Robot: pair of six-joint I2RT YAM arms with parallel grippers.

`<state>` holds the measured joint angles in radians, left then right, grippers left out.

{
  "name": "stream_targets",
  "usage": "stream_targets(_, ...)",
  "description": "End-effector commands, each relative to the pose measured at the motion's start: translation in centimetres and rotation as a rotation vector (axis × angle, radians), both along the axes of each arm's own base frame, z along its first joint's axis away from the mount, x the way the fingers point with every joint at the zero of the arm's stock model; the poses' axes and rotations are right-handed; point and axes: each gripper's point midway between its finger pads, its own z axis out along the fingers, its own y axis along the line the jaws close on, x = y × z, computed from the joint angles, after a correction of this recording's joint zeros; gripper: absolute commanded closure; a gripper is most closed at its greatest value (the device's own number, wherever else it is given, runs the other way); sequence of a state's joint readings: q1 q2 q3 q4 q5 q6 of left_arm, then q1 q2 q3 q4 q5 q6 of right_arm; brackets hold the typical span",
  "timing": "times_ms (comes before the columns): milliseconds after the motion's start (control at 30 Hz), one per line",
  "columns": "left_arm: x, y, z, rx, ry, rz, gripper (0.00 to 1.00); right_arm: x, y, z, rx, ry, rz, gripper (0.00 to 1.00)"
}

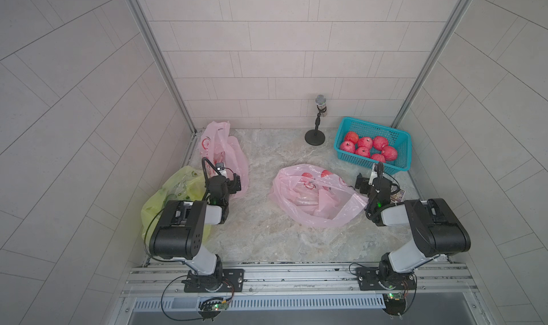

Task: Untie the knot of a plastic bag & take out the apple
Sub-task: Reset both arms

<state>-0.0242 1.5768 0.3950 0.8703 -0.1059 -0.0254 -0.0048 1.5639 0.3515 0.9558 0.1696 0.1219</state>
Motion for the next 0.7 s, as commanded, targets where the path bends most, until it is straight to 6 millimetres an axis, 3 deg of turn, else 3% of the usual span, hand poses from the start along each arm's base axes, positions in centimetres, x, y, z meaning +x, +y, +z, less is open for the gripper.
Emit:
stream_targets(0,0.61,0.07,0.78,0.011,-0.029,-0.006,0.00,0.55,0.86,0.34,-0.020,-0.005,0.052,0.00)
stream_targets(667,0.60,0.09,0.77,0.011,-0.029,-0.004,0.00,0.68,1.08,0.23,-0.019,0.007,0.069,0.00)
